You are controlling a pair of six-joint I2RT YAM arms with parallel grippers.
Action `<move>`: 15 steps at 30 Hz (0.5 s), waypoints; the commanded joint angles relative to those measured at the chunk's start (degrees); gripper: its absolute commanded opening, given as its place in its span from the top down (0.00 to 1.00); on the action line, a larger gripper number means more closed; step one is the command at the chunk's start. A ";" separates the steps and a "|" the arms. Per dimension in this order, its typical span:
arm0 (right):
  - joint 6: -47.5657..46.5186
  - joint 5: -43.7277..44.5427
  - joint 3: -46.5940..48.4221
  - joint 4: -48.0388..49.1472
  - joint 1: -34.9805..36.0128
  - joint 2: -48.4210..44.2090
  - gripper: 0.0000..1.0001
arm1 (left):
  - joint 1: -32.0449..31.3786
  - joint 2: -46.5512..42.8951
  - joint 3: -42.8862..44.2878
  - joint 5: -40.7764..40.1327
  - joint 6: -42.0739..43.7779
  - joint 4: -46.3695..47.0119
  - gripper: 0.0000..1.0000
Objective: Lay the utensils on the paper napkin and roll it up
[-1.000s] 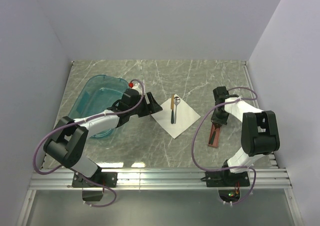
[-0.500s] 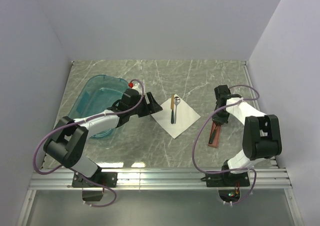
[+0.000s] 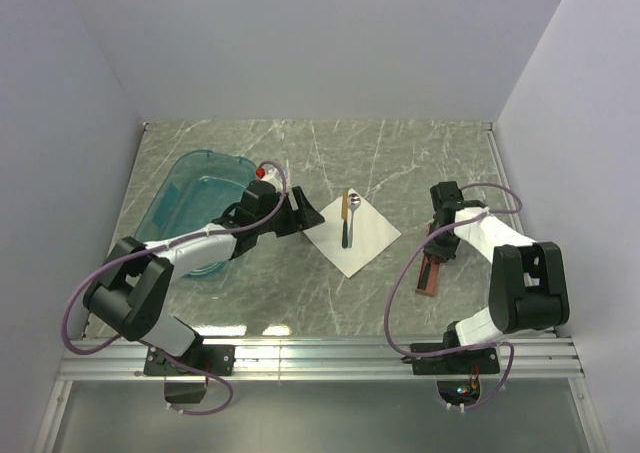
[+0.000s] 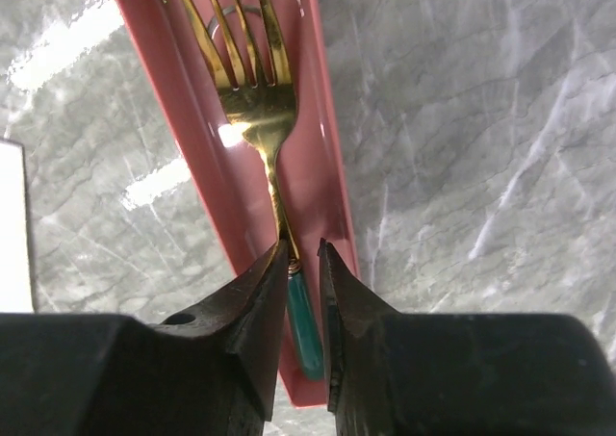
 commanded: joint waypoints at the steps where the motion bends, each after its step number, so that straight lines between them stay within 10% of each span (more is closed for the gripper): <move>1: 1.18 -1.59 -1.84 1.50 -0.36 -2.09 0.72 | -0.23 -2.74 -0.83 0.95 -0.20 3.12 0.20; 15: 1.18 -0.72 -2.82 2.82 -0.27 0.11 0.83 | -0.31 -4.94 -1.97 -0.01 0.42 1.98 0.20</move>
